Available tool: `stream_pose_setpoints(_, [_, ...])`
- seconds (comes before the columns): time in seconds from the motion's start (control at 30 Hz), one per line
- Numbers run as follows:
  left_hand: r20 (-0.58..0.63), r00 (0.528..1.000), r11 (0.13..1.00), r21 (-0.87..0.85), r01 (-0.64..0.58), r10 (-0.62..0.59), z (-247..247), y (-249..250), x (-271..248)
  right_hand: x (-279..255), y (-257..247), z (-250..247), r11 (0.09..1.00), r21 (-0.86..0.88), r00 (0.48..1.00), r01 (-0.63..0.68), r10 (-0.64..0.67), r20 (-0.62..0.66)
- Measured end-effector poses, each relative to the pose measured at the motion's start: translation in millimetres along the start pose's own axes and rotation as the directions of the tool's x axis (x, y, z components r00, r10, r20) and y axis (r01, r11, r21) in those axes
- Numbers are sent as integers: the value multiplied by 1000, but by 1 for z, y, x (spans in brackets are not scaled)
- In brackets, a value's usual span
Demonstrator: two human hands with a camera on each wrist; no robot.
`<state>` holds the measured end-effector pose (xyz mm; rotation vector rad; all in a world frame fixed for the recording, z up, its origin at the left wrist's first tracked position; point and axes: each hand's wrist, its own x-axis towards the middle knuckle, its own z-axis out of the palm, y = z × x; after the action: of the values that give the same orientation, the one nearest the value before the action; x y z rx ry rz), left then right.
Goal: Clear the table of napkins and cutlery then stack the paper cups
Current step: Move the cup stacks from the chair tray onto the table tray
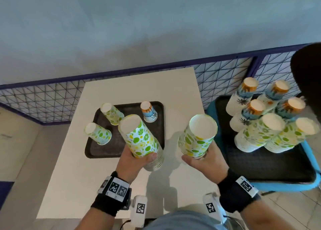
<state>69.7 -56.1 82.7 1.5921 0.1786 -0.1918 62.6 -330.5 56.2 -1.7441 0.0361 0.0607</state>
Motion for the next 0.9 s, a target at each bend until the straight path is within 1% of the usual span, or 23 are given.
stream_pose_setpoints(0.07, [-84,996,998,53,-32,36,-41,6,7,21,-20,37,999,43,999,7,-9,45])
stream_pose_setpoints(0.17, [-203,973,989,122,-83,107,-101,18,20,54,-52,99,995,100,993,22,-33,110])
stream_pose_setpoints(0.23, [-242,959,979,175,-105,147,-137,25,29,76,-73,141,991,127,993,51,-64,95])
stream_pose_setpoints(0.37, [-318,927,958,263,-115,199,-202,29,56,122,-110,212,986,119,989,117,-126,76])
stream_pose_setpoints(0.47, [-361,910,966,230,-122,201,-237,24,77,157,-122,255,990,88,992,112,-116,51])
stream_pose_setpoints(0.6, [-362,919,980,171,-97,154,-264,9,103,198,-121,303,998,-11,998,59,-59,16])
stream_pose_setpoints(0.7, [-339,931,986,140,-89,132,-272,-5,120,219,-115,327,995,-94,999,45,-47,-14])
stream_pose_setpoints(0.73, [-335,934,989,122,-87,124,-273,-9,124,224,-113,333,993,-110,999,42,-45,-28])
stream_pose_setpoints(0.83, [-311,939,988,88,-127,148,-265,-9,129,230,-106,338,984,-173,999,36,-42,-34])
stream_pose_setpoints(0.9, [-310,938,988,44,-150,156,-260,-9,132,237,-100,340,983,-181,999,22,-30,-40])
